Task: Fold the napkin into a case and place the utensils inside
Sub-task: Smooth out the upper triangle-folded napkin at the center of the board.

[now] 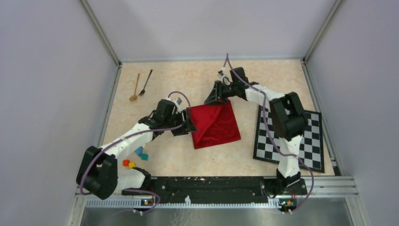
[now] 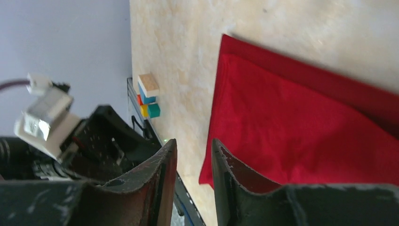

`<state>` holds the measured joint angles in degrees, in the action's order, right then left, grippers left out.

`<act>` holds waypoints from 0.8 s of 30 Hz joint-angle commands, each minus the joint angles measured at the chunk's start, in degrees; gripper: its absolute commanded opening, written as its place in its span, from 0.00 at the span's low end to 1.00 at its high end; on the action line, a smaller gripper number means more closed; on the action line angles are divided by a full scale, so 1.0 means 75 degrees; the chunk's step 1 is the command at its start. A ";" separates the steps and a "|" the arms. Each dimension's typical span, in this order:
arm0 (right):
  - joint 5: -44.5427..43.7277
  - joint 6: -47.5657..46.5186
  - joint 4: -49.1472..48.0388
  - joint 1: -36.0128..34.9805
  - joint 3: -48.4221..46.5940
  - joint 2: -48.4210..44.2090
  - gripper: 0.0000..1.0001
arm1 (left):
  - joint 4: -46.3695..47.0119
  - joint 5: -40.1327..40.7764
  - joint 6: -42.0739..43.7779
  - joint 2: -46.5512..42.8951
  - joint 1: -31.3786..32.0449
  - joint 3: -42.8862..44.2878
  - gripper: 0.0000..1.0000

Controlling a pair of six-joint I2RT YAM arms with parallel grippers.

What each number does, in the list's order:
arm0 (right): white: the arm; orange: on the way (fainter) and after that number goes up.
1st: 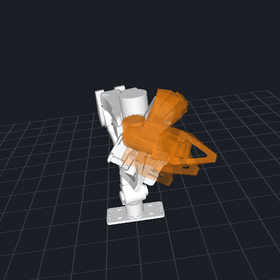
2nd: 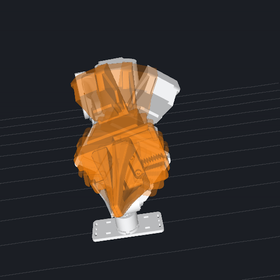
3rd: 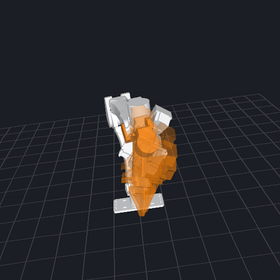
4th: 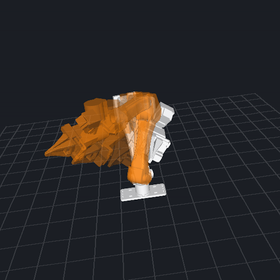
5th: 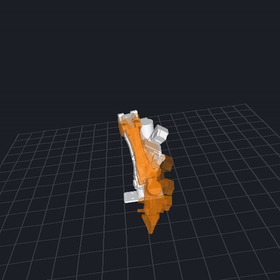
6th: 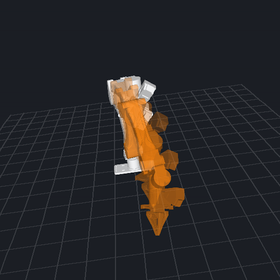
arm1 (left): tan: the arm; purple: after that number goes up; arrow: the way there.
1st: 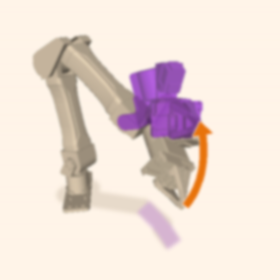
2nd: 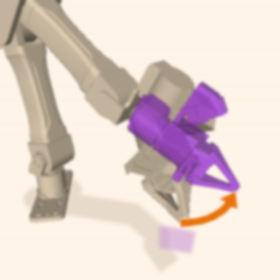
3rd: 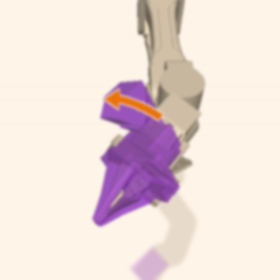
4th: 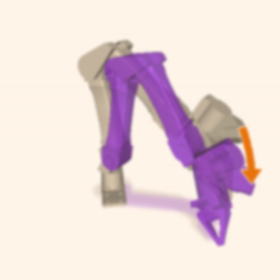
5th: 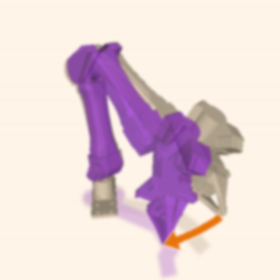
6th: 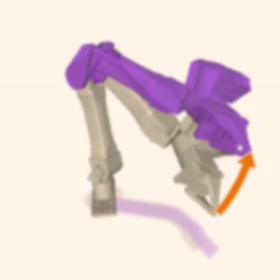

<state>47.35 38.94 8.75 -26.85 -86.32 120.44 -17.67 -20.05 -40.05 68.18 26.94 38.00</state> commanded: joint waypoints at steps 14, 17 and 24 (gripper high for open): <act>0.0000 -0.0762 -0.1106 0.0803 0.3341 -0.2012 0.31 | -0.0366 0.2924 0.1942 0.4627 -0.0474 0.4203 0.51; 0.0056 -0.0771 -0.1109 0.0804 0.3516 -0.1986 0.30 | -0.0489 0.2855 0.1927 0.5031 -0.0514 0.4566 0.50; -0.0009 -0.0834 -0.1279 0.0800 0.3630 -0.1983 0.30 | -0.0615 0.3098 0.2081 0.5361 -0.0510 0.4835 0.45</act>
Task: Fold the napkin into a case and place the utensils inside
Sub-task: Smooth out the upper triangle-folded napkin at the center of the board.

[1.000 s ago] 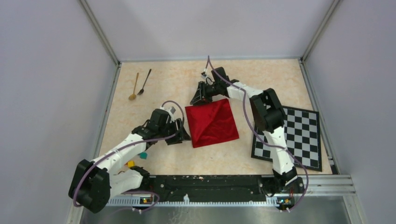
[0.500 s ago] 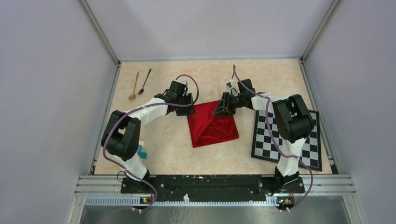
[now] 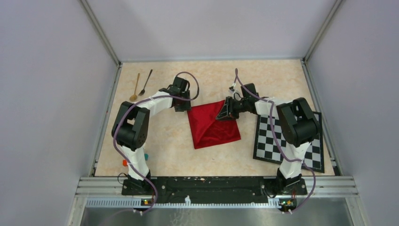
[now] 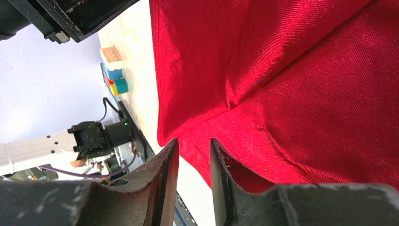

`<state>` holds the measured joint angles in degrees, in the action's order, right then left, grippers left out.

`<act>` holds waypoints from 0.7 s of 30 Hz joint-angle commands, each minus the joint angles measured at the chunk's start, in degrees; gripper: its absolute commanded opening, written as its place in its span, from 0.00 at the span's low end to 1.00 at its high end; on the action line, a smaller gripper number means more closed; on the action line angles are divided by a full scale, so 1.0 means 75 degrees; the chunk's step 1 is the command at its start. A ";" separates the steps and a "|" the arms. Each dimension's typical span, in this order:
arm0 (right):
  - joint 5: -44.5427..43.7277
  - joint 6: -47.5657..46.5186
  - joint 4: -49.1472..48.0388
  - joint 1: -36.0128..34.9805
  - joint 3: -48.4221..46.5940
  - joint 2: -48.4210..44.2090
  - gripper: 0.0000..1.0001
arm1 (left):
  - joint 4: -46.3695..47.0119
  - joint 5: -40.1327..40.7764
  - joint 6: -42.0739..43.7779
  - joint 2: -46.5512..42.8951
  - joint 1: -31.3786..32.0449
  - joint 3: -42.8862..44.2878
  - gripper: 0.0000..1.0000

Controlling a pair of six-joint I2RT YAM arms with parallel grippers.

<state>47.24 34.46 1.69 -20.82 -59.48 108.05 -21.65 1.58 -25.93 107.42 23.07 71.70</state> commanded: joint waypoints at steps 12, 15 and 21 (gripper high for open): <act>-0.0082 -0.0258 -0.0354 -0.0066 -0.0011 -0.0069 0.30 | 0.0057 0.0175 0.0232 0.0283 -0.0079 0.0269 0.43; -0.0137 -0.0263 -0.0354 -0.0185 -0.0019 -0.0011 0.30 | 0.0154 0.0161 0.0222 0.0194 -0.0158 0.0172 0.41; -0.0306 -0.0255 -0.0376 -0.0494 -0.0077 0.0181 0.30 | 0.0205 0.0120 0.0247 0.0139 -0.0293 0.0138 0.41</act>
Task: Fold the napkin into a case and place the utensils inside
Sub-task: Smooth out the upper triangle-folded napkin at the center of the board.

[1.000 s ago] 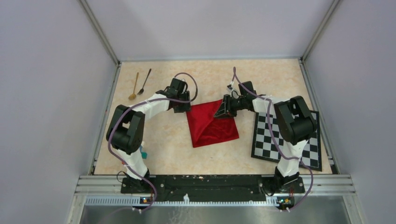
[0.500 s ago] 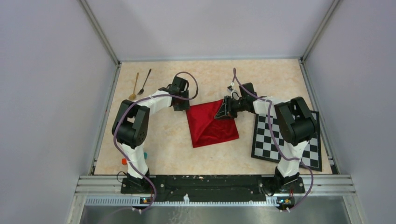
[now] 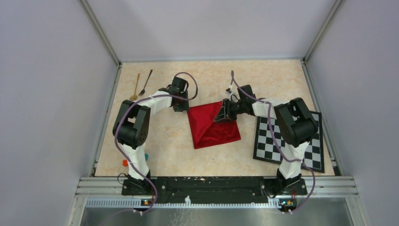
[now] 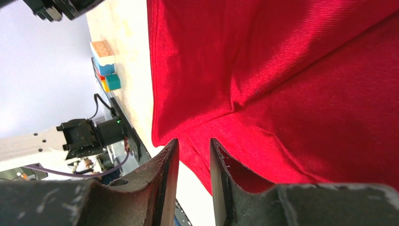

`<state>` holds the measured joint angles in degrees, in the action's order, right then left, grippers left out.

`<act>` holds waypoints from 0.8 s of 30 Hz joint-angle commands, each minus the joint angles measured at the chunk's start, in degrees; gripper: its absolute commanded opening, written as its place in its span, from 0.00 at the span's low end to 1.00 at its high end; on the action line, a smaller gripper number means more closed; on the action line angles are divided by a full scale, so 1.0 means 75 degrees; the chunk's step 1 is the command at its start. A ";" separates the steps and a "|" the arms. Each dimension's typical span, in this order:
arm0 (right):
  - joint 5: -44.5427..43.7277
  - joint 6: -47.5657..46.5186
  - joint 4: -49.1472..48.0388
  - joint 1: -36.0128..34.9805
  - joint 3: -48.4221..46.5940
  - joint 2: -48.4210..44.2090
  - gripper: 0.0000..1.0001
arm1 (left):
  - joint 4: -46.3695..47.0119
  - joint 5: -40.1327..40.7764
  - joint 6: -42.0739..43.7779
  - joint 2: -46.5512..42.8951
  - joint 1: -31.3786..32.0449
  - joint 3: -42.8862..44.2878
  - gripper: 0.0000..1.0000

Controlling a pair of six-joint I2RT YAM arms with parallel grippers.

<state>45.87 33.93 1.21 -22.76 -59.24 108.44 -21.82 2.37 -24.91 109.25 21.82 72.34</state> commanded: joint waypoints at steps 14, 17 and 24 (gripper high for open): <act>-0.0386 -0.0055 -0.0298 -0.0293 -0.0362 0.0070 0.31 | 0.0752 -0.1084 -0.0229 -0.1097 -0.0174 -0.0446 0.43; -0.0340 0.0004 -0.0394 -0.0293 -0.0310 0.0087 0.30 | 0.0933 -0.1470 -0.0369 -0.1005 -0.0160 -0.0426 0.37; -0.0315 -0.0035 -0.0405 -0.0293 -0.0191 0.0079 0.30 | 0.0931 -0.1579 -0.0382 -0.0511 -0.0158 -0.0355 0.41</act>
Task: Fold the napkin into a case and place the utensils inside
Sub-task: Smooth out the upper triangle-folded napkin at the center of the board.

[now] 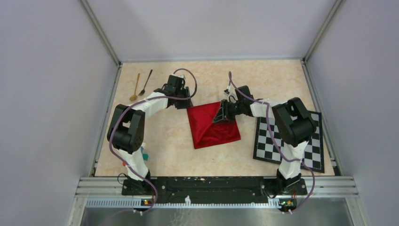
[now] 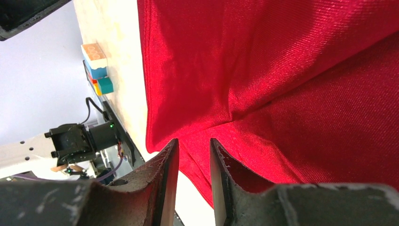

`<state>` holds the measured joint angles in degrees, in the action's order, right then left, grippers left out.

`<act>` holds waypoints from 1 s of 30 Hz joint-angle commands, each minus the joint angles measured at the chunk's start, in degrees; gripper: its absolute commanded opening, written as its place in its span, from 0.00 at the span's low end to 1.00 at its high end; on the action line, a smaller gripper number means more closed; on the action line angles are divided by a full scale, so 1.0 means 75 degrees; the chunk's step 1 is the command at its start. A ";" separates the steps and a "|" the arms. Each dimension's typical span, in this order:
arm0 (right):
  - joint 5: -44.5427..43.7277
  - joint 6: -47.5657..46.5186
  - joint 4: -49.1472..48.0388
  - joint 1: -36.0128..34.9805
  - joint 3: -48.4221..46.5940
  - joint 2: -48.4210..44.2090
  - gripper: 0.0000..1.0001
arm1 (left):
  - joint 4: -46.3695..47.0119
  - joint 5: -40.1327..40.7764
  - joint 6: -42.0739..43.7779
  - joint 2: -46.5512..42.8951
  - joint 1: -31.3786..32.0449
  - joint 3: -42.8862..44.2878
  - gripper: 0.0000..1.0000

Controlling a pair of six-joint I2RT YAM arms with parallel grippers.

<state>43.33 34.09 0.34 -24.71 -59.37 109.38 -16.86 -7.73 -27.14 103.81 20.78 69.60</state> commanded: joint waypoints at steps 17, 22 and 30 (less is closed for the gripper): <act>0.0082 -0.0007 -0.0373 -0.0034 -0.0153 0.0000 0.29 | 0.0384 -0.0223 -0.0016 0.0769 -0.0010 0.0008 0.30; 0.0075 0.0011 -0.0418 -0.0034 -0.0103 0.0022 0.29 | 0.0345 -0.0149 0.0019 0.0879 -0.0013 0.0061 0.28; 0.0126 0.0028 -0.0455 -0.0032 -0.0086 0.0021 0.29 | 0.0269 0.0053 0.0139 0.0949 -0.0019 0.0186 0.11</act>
<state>43.42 34.33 -0.86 -24.71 -59.35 109.38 -14.96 -9.08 -27.14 109.45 20.78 69.56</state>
